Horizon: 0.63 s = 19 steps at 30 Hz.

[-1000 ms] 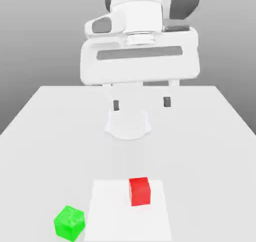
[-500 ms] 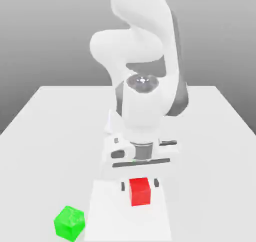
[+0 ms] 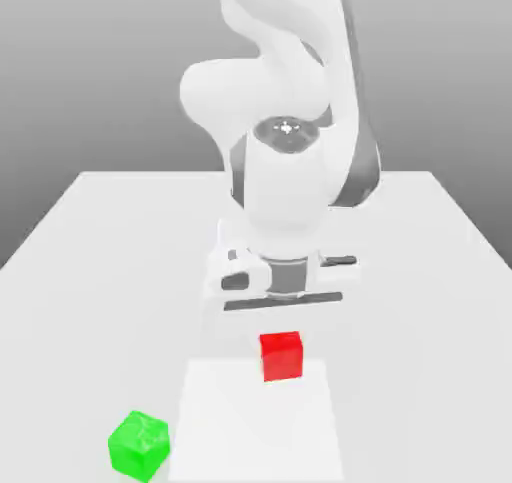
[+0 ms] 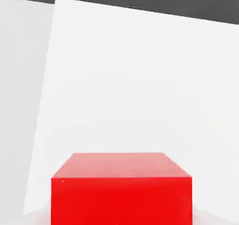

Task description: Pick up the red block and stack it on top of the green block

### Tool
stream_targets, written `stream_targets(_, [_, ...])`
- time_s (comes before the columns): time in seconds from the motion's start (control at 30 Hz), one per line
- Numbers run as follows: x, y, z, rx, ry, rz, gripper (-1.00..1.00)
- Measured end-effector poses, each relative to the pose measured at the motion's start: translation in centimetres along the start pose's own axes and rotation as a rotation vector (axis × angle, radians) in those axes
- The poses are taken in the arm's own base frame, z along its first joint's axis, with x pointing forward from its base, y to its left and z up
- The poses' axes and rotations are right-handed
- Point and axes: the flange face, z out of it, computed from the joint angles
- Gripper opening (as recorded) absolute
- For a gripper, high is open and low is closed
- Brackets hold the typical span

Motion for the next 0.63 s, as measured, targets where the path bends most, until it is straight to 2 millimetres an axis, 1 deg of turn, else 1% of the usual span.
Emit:
stream_targets(0.03, [1.3,0.2,-0.3,-0.001,0.001,0.034,-1.0])
stream_targets(0.1, [5.1,2.4,-0.9,-0.002,0.001,0.151,-1.0])
stream_targets(0.13, [6.6,3.1,-1.2,-0.002,0.001,0.195,-1.0])
stream_targets(0.33, [14.5,7.2,-3.0,0.001,-0.002,0.416,-1.0])
stream_targets(0.37, [15.1,7.4,-2.5,0.002,-0.003,0.431,-1.0])
stream_targets(0.4, [15.4,7.5,-1.5,0.002,-0.003,0.437,-1.0])
stream_targets(0.5, [15.6,7.6,2.3,0.002,-0.003,0.443,-1.0])
stream_targets(0.53, [15.6,7.7,3.0,0.002,-0.003,0.444,1.0])
stream_targets(0.63, [15.6,7.7,3.0,0.002,-0.003,0.444,1.0])
